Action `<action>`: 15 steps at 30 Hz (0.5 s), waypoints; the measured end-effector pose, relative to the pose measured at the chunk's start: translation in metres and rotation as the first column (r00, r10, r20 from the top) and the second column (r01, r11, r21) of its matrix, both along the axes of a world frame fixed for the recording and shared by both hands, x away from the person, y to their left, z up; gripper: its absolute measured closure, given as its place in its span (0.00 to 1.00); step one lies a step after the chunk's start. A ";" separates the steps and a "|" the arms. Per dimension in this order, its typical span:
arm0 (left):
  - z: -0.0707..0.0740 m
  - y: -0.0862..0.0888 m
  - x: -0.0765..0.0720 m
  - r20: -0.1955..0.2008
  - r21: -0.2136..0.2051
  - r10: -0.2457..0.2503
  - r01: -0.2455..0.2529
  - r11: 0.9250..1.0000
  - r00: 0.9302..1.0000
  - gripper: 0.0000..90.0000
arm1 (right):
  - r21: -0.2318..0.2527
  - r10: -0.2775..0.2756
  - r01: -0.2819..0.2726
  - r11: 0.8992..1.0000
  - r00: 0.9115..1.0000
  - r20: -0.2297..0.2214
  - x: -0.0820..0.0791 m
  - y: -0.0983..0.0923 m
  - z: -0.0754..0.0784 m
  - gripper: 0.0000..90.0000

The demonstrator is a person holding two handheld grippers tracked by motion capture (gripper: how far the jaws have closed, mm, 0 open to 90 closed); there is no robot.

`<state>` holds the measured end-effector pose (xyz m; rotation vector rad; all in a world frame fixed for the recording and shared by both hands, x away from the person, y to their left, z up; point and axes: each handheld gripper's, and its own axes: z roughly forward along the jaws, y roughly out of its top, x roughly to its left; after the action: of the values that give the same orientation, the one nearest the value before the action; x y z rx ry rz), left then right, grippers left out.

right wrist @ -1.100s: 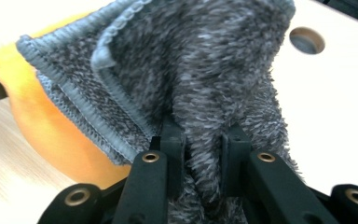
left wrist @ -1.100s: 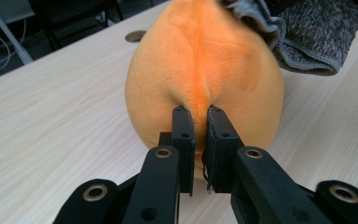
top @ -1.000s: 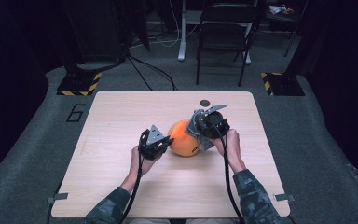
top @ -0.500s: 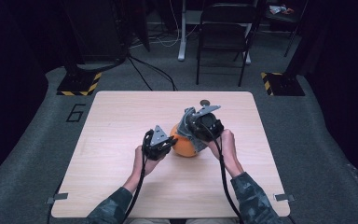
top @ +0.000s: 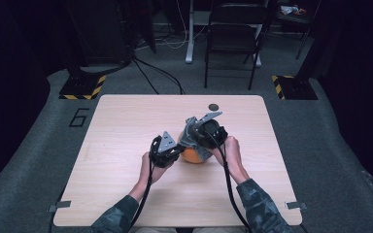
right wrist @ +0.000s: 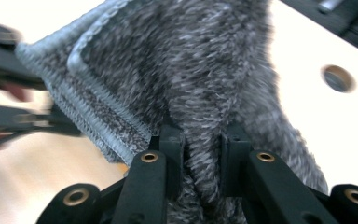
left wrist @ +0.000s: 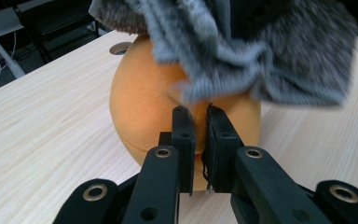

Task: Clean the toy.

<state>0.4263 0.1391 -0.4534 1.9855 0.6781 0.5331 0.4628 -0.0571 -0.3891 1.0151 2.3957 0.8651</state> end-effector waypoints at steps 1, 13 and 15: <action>0.000 0.001 0.000 -0.002 0.000 -0.002 0.002 1.000 1.000 0.93 | 0.004 -0.046 0.046 0.999 0.999 0.002 0.005 -0.009 0.000 0.84; 0.000 -0.001 -0.001 0.008 0.001 -0.018 0.018 1.000 1.000 0.93 | 0.072 -0.049 0.047 0.996 0.999 0.023 0.002 -0.018 0.013 0.83; 0.000 -0.002 -0.002 0.016 0.000 -0.021 0.021 1.000 1.000 0.93 | 0.069 -0.003 0.000 0.998 0.999 0.038 -0.005 -0.007 0.016 0.83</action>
<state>0.4241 0.1368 -0.4533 1.9844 0.6466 0.5359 0.4579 -0.0644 -0.3728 1.0168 2.3482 0.9635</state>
